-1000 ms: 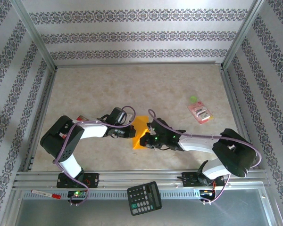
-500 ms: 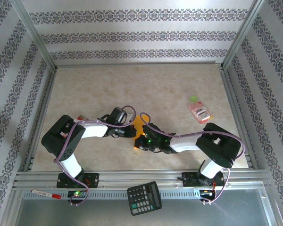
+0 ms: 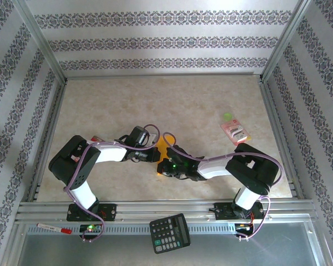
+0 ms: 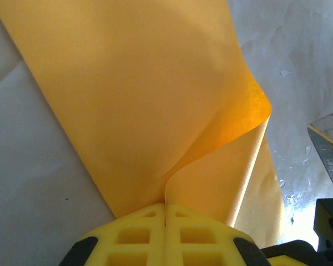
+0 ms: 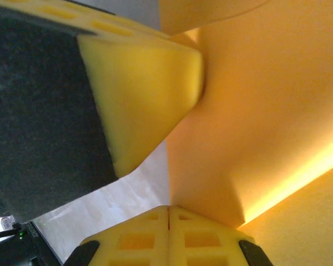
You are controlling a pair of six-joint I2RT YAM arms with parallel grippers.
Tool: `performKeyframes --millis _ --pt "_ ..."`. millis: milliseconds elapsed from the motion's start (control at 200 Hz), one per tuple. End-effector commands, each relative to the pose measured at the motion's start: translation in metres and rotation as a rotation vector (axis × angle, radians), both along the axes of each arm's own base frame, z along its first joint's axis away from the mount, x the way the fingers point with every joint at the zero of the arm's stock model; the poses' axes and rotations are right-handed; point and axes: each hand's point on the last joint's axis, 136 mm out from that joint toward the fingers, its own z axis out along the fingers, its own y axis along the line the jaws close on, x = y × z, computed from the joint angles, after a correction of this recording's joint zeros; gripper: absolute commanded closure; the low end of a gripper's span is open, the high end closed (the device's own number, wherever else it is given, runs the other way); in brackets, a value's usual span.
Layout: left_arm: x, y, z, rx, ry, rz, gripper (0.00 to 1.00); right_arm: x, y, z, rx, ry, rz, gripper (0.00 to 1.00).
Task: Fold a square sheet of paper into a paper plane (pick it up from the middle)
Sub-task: Fold the triangle a second time at the center of the table.
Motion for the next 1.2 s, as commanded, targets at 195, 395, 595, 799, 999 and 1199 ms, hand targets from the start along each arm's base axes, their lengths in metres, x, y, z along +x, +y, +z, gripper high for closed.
performKeyframes --millis 195,395,595,799,999,1199 --pt "-0.045 0.056 -0.070 0.275 0.194 0.058 1.00 -0.029 -0.012 -0.022 -0.067 0.057 -0.003 1.00" --pt "-0.044 0.058 -0.071 0.287 0.194 0.061 1.00 -0.039 -0.008 -0.023 -0.064 0.070 0.021 1.00" --pt "-0.045 0.059 -0.072 0.296 0.198 0.063 1.00 -0.045 -0.006 -0.022 -0.060 0.074 0.032 1.00" --pt "-0.045 0.059 -0.073 0.299 0.198 0.063 1.00 -0.052 -0.002 -0.026 -0.050 0.091 0.048 1.00" --pt "-0.045 0.061 -0.073 0.306 0.200 0.066 1.00 -0.056 0.005 -0.021 -0.032 0.095 0.080 1.00" --pt "-0.044 0.059 -0.073 0.301 0.199 0.065 1.00 -0.036 0.001 0.008 0.026 0.027 0.065 1.00"
